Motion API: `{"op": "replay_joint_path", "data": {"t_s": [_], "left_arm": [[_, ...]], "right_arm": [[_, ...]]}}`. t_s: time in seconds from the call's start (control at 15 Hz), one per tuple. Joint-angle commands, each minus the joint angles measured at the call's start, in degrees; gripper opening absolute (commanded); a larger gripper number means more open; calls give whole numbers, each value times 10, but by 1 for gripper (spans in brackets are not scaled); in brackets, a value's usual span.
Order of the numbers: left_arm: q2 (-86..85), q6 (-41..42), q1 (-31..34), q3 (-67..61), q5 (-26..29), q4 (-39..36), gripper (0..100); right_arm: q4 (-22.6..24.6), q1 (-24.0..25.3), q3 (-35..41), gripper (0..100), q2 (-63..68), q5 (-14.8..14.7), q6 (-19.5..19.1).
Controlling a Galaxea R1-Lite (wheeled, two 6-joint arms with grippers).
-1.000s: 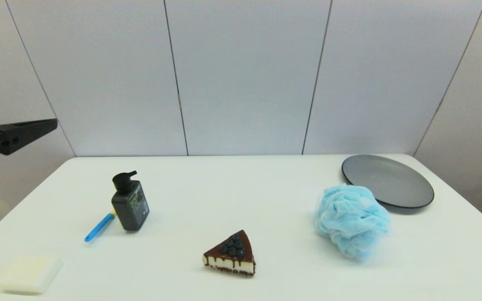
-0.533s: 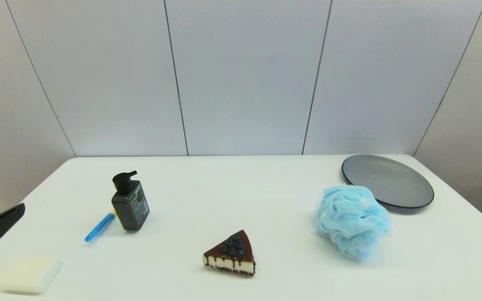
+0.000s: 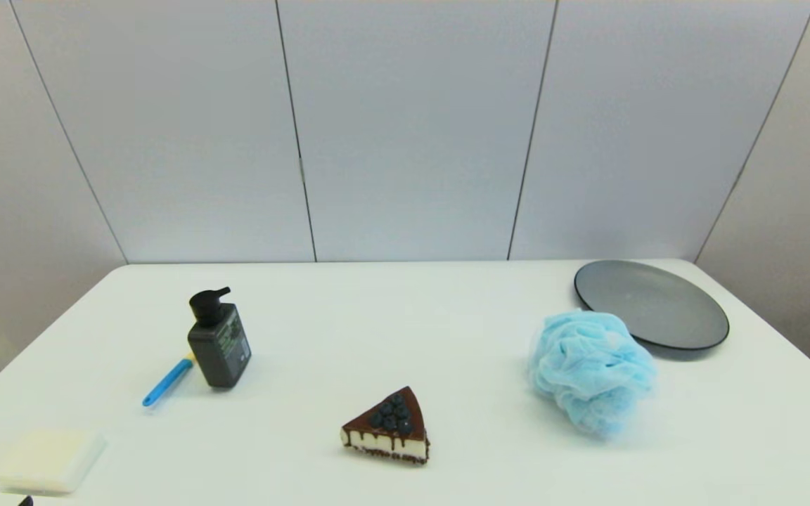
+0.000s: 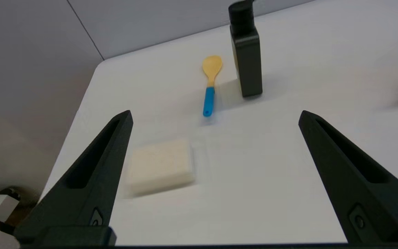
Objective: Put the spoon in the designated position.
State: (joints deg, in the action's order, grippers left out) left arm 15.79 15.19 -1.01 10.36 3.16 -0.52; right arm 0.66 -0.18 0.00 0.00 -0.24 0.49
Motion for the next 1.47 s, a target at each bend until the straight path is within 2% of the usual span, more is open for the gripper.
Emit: {"op": "replay_joint_path", "data": {"t_s": [0.07, 0.47, 0.67, 1.47], "left_arm": [[-110, -6, 0, -78, -1, 1, 100], [-158, -100, 1, -104, -3, 5, 100], [-159, -150, 1, -104, -32, 3, 100], [-158, -154, 1, -104, -32, 3, 100]], "right_arm": [[0, 0, 1, 100, 0, 0, -1], [0, 0, 1, 100, 0, 0, 0], [0, 0, 1, 100, 0, 0, 0], [0, 0, 1, 100, 0, 0, 0]]}}
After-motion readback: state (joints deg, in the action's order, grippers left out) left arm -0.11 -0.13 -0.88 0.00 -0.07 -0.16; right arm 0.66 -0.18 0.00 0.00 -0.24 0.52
